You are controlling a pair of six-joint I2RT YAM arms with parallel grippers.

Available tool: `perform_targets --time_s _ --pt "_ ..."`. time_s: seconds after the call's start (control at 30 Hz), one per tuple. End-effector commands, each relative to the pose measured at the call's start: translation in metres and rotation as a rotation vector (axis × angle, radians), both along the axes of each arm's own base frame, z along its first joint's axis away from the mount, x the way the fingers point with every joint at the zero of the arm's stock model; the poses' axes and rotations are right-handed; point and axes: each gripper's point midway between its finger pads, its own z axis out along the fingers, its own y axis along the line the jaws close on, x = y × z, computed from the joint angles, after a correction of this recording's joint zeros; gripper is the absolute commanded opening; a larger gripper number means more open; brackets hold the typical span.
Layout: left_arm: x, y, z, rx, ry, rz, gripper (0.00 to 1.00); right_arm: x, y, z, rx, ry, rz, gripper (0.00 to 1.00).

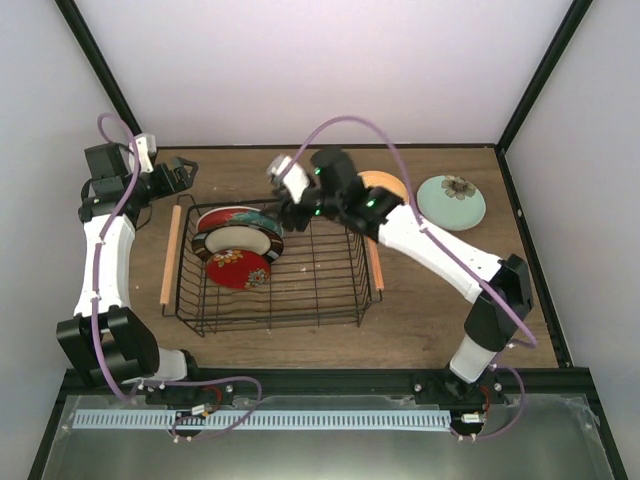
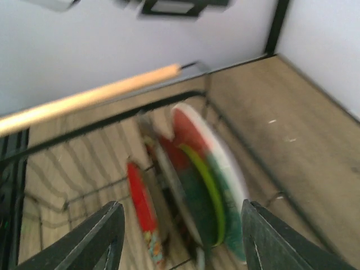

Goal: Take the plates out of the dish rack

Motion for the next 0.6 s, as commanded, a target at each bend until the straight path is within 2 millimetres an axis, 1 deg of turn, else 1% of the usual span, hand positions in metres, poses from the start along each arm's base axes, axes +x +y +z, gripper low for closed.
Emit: perform_targets --time_s 0.0,0.07,0.13,0.23,0.3,0.43,0.57 --pt "0.002 -0.001 0.01 0.026 -0.023 -0.015 1.0 -0.041 0.032 -0.03 -0.109 -0.128 0.11 0.57" --pt "0.002 -0.001 0.009 0.024 -0.02 -0.016 1.0 -0.054 0.044 -0.044 -0.129 -0.126 0.141 0.57" --pt "0.003 -0.001 0.008 0.024 -0.02 -0.017 1.0 -0.062 0.054 -0.054 -0.142 -0.12 0.167 0.55" --pt "0.004 -0.003 0.009 0.02 -0.024 -0.026 1.0 -0.069 0.068 -0.073 -0.173 -0.118 0.196 0.54" --pt "0.004 -0.005 0.012 0.013 -0.028 -0.042 1.0 -0.067 0.073 -0.085 -0.195 -0.114 0.198 0.54" --pt "0.006 -0.005 0.013 0.02 -0.033 -0.043 1.0 -0.056 0.081 -0.106 -0.232 -0.115 0.179 0.54" --pt "0.005 -0.005 0.012 0.025 -0.028 -0.047 1.0 -0.045 0.09 -0.12 -0.26 -0.127 0.163 0.54"
